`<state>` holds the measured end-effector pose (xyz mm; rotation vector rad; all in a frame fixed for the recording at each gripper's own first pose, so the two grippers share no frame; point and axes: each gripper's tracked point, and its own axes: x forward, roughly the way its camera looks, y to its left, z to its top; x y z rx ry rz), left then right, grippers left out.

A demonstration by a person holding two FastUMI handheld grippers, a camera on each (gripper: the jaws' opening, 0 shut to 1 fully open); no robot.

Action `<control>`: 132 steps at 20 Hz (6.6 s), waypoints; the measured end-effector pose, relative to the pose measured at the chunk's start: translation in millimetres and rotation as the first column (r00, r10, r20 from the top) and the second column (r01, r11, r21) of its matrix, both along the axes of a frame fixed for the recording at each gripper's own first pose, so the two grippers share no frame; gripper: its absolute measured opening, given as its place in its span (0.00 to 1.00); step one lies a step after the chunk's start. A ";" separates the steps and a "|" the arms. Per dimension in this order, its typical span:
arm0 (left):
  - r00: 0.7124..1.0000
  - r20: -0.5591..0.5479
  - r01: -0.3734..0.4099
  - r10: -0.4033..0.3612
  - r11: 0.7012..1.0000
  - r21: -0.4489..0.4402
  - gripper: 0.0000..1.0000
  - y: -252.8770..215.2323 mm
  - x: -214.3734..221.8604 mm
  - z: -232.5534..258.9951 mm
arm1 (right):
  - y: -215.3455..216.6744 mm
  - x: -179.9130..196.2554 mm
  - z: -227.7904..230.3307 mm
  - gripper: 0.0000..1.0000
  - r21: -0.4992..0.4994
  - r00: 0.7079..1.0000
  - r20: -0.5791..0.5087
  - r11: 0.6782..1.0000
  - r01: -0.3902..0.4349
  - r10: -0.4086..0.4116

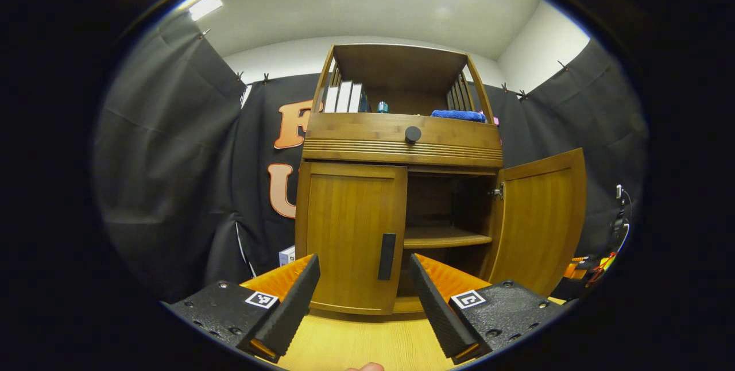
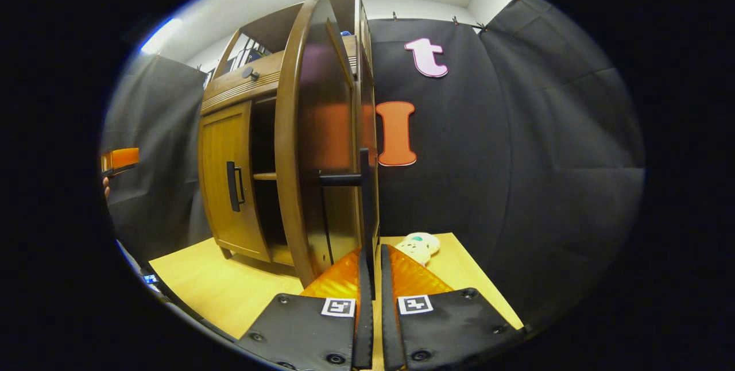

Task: Open the right door of the double-door shoe cabinet with the right hand, and open the left door with the left hand.

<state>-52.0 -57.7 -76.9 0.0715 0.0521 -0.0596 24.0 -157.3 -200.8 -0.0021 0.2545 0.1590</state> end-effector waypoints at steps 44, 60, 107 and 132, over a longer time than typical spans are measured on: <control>0.985 -0.107 0.135 -0.137 0.991 -0.022 0.92 -49.6 225.2 -137.1 | 134.8 -71.7 81.8 0.97 -0.009 0.983 0.098 0.987 0.160 -0.158; 0.969 -0.169 0.176 -0.180 0.984 -0.039 0.69 -47.2 253.8 -171.2 | 144.0 -59.5 87.6 0.99 -0.014 0.984 0.114 0.990 0.139 -0.136; 0.993 -0.119 0.030 -0.026 0.999 0.026 0.14 130.3 78.8 -101.9 | 159.3 -68.1 86.4 0.99 -0.013 0.996 0.082 1.000 0.025 -0.024; 0.997 -0.082 -0.005 0.007 1.000 0.030 0.00 214.9 18.9 -65.2 | 212.6 -57.4 78.2 0.96 -0.017 0.994 0.065 0.996 -0.088 0.089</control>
